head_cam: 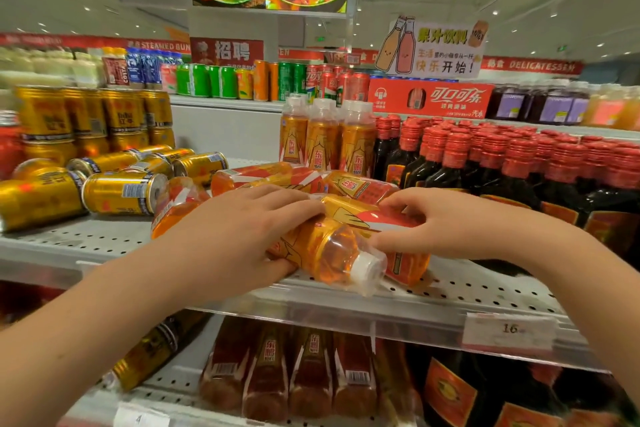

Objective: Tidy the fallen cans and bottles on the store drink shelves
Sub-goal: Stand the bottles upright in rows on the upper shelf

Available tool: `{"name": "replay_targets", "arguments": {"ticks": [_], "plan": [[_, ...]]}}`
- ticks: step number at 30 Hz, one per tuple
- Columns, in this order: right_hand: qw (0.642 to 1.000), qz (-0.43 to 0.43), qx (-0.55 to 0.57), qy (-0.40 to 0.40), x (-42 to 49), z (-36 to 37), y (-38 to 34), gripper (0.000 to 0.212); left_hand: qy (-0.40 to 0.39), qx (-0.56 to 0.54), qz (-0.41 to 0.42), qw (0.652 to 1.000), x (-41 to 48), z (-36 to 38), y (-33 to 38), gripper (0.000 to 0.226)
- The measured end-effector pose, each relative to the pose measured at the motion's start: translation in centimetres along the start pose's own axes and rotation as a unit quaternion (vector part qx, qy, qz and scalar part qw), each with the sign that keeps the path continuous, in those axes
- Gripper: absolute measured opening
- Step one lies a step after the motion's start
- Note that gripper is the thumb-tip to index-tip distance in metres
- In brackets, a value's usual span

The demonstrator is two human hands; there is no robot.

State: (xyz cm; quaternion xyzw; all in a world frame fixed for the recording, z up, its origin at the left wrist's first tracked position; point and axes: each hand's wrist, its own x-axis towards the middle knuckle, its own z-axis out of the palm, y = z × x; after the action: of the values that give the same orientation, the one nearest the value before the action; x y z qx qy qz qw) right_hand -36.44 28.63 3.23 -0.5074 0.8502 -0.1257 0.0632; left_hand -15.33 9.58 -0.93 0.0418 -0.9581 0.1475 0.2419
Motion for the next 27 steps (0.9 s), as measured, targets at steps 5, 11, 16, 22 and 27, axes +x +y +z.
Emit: {"name": "replay_targets", "arguments": {"ticks": [5, 11, 16, 22, 27], "plan": [[0.999, -0.035, -0.027, -0.004, 0.2, -0.5, -0.7, 0.080, 0.006, -0.043, -0.040, 0.998, -0.3, -0.5, -0.1, 0.078], [0.989, -0.072, 0.022, 0.129, -0.4, 1.9, -0.2, 0.058, 0.083, -0.234, -0.121, 0.961, -0.5, -0.9, -0.4, 0.066], [0.945, -0.065, 0.215, 0.239, -1.3, 4.6, 0.1, 0.045, 0.144, -0.407, -0.214, 0.876, -0.3, -0.2, -0.1, 0.052], [0.874, -0.076, 0.368, 0.307, -2.3, 7.5, 0.5, 0.059, 0.123, -0.441, -0.228, 0.859, 0.8, 0.5, 0.7, 0.054], [0.877, -0.083, 0.390, 0.269, -2.3, 7.6, 0.8, 0.059, 0.096, -0.460, -0.238, 0.850, 2.4, 1.2, 0.9, 0.063]]}}
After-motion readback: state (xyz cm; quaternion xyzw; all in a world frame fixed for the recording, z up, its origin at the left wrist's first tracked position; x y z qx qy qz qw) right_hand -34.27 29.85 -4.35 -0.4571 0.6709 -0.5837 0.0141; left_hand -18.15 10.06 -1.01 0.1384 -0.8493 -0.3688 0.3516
